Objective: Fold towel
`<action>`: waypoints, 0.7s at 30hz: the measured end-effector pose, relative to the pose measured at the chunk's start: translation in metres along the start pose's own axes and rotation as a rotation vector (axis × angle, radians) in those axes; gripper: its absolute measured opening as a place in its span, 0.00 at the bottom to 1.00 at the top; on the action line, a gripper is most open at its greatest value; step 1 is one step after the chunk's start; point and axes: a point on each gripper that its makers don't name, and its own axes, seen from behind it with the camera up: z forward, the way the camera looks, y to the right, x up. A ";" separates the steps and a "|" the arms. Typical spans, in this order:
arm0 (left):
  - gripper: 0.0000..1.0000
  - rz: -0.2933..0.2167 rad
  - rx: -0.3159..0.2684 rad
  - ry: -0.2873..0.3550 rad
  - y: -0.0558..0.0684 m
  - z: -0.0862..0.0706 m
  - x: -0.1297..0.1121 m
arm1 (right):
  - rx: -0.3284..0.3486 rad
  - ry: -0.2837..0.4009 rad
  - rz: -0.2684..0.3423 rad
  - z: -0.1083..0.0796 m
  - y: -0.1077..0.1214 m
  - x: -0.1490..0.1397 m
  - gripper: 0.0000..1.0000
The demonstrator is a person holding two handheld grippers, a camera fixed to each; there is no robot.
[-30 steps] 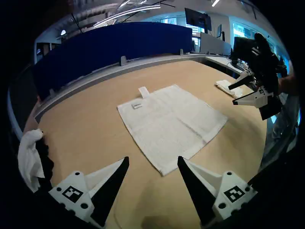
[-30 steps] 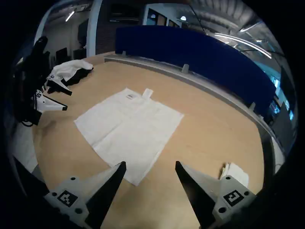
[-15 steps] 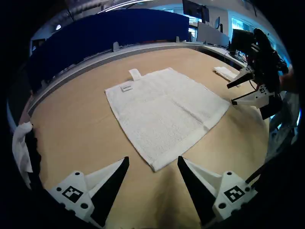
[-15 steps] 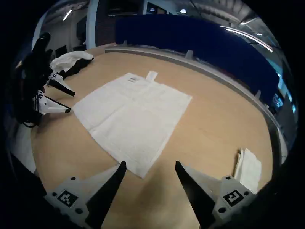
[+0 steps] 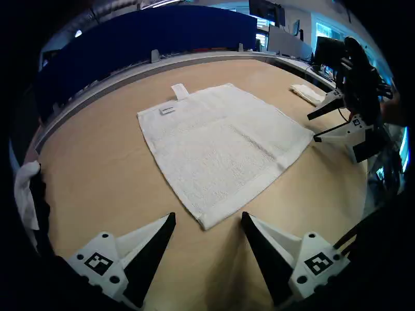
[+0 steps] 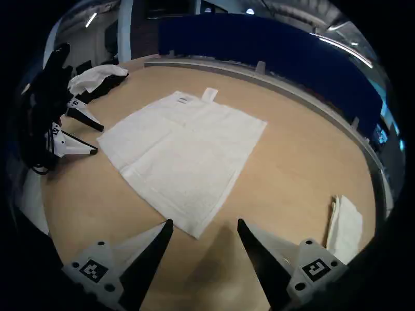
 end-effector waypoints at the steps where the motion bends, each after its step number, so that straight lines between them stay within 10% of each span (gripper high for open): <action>1: 0.94 -0.001 0.000 -0.001 0.000 0.000 0.000 | -0.001 -0.003 0.001 0.000 0.000 -0.001 0.94; 21: 0.88 0.010 -0.001 -0.040 0.003 0.002 0.000 | 0.013 -0.043 -0.002 0.001 -0.006 -0.011 0.70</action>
